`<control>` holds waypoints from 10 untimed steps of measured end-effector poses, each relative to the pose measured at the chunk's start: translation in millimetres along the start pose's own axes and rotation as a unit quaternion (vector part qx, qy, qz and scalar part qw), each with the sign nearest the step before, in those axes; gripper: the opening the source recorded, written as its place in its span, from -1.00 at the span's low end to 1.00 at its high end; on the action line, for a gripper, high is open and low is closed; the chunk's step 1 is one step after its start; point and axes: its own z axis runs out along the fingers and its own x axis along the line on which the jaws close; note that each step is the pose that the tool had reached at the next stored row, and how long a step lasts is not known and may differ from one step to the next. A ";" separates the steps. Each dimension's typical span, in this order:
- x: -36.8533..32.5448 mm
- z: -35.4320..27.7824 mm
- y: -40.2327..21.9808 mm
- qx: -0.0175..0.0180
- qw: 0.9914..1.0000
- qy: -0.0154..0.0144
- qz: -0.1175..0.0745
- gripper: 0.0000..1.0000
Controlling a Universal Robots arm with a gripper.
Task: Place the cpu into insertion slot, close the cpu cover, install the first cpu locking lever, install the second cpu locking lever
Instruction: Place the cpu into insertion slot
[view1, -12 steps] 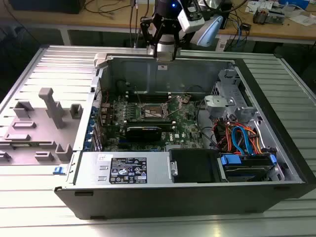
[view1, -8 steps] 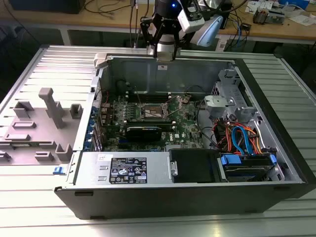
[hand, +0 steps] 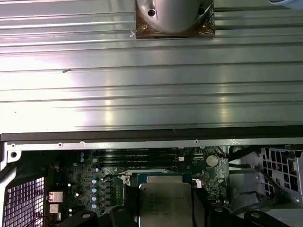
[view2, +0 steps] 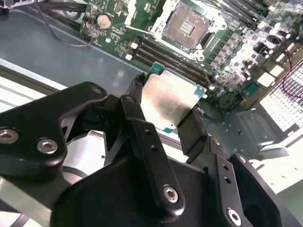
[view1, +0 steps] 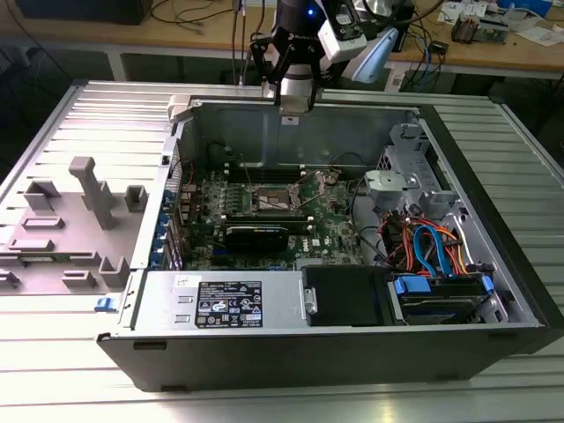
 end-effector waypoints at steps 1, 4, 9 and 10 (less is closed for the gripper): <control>0.0 -0.1 -1.3 0.000 1.000 0.000 0.000 0.09; -0.2 -0.5 -6.0 0.001 1.000 0.000 0.000 0.09; -0.3 -1.2 -13.7 0.001 1.000 0.000 0.000 0.09; -0.3 -1.2 -14.2 0.001 1.000 0.000 0.000 0.09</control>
